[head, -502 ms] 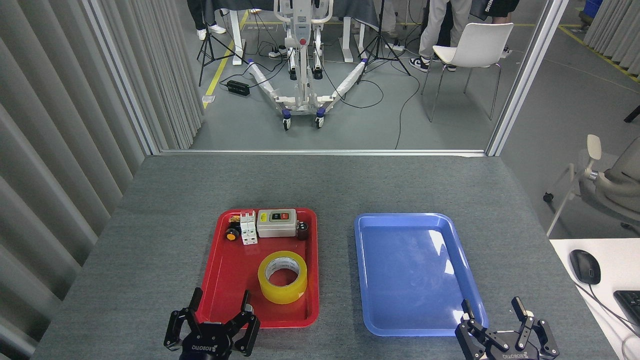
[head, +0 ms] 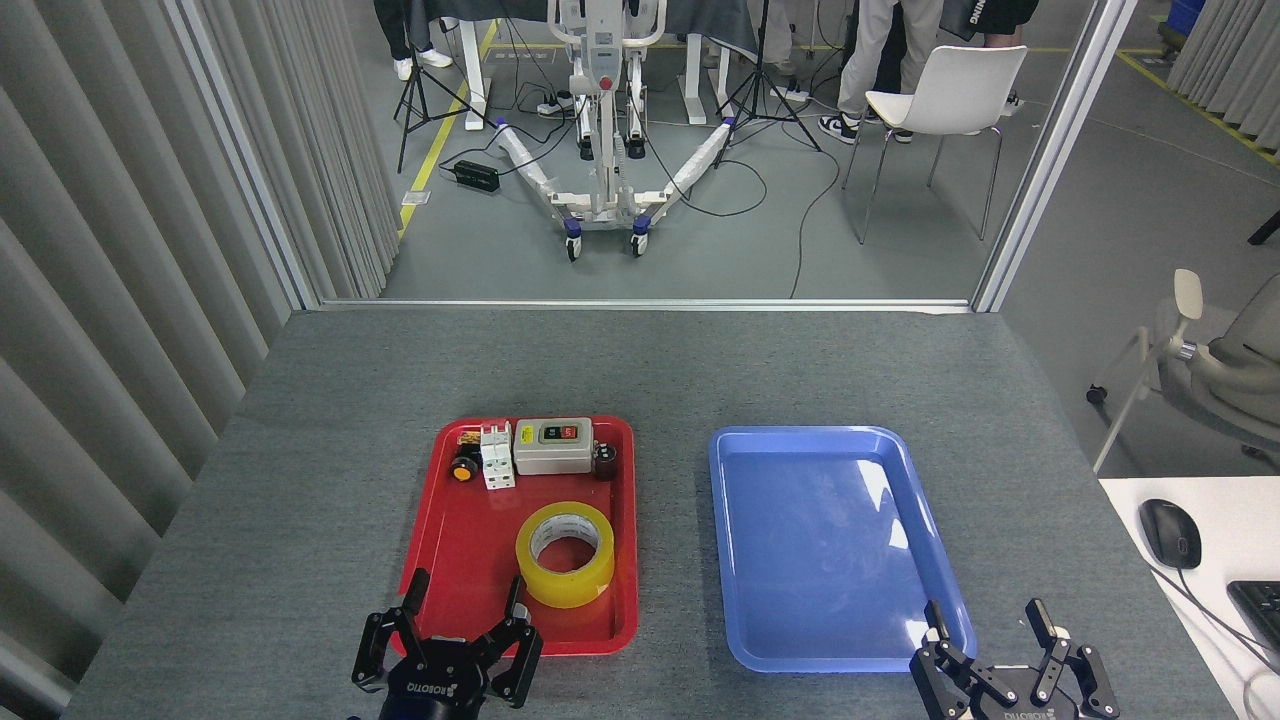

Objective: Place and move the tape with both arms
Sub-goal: 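Move the left gripper forward to the yellow tape roll in the red tray, then close the left gripper on the rim of the yellow tape roll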

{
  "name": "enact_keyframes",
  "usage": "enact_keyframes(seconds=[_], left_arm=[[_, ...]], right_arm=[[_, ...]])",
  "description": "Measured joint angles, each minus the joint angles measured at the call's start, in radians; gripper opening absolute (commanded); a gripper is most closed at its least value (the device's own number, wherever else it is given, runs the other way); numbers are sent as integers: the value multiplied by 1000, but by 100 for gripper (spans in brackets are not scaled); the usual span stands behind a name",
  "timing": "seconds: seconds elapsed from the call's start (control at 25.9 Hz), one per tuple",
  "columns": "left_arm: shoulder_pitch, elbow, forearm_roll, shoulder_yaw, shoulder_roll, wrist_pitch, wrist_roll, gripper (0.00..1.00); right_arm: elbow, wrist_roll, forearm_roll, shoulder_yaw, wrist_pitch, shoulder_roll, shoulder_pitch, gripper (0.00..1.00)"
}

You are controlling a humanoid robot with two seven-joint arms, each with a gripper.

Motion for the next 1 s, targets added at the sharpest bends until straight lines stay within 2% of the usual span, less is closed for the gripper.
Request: enact_keyframes(seconds=[0.31, 0.62, 1.0], left_arm=[[-105, 97, -1, -15, -3, 8, -12, 99], [-310, 351, 4, -16, -5, 12, -2, 100], [-478, 604, 7, -15, -15, 48, 1, 100]], right_arm=[[-16, 5, 16, -6, 9, 16, 5, 100], [-14, -3, 15, -5, 7, 20, 6, 100], [3, -6, 16, -5, 11, 22, 5, 100]])
